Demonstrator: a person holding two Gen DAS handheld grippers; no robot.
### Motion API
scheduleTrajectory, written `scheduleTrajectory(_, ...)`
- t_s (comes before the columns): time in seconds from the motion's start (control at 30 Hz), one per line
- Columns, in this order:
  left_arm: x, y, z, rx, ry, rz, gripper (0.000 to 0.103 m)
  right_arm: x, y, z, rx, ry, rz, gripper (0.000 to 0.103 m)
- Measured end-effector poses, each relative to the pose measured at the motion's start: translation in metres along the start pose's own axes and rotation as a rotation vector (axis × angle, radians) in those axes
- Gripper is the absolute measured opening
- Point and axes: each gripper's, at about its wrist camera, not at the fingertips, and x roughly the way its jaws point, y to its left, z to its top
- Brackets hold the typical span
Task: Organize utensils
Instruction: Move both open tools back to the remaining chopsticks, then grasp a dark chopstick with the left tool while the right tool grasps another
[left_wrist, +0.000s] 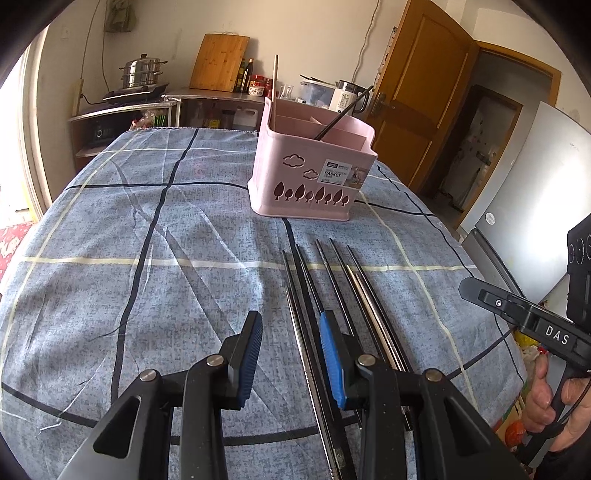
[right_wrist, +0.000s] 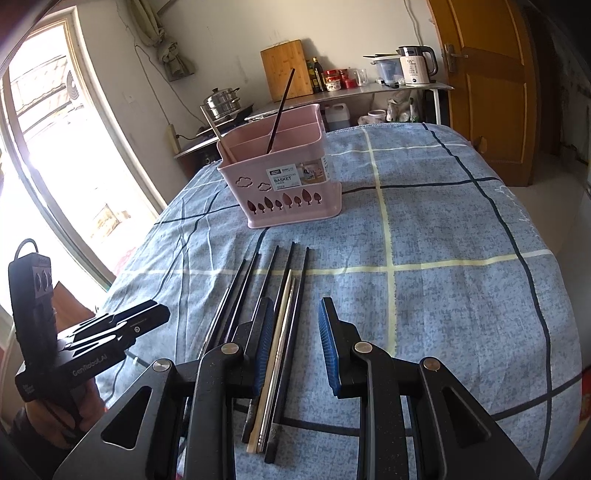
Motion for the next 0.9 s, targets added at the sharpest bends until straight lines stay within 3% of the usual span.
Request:
scheduleTrajectory(0.53, 0.072, 0.003, 0.038, 0.011, 0.109, -0.008, 0.032, 0.062, -0.004, 0.016, -0.014, 0.102, -0.022, 0.026)
scheduleTrajectory(0.9, 0.107, 0.006, 0.049, 0.006, 0.172, 0.016, 0.023, 0.107, -0.001, 0.038, -0.045, 0.149, -0.027, 0.02)
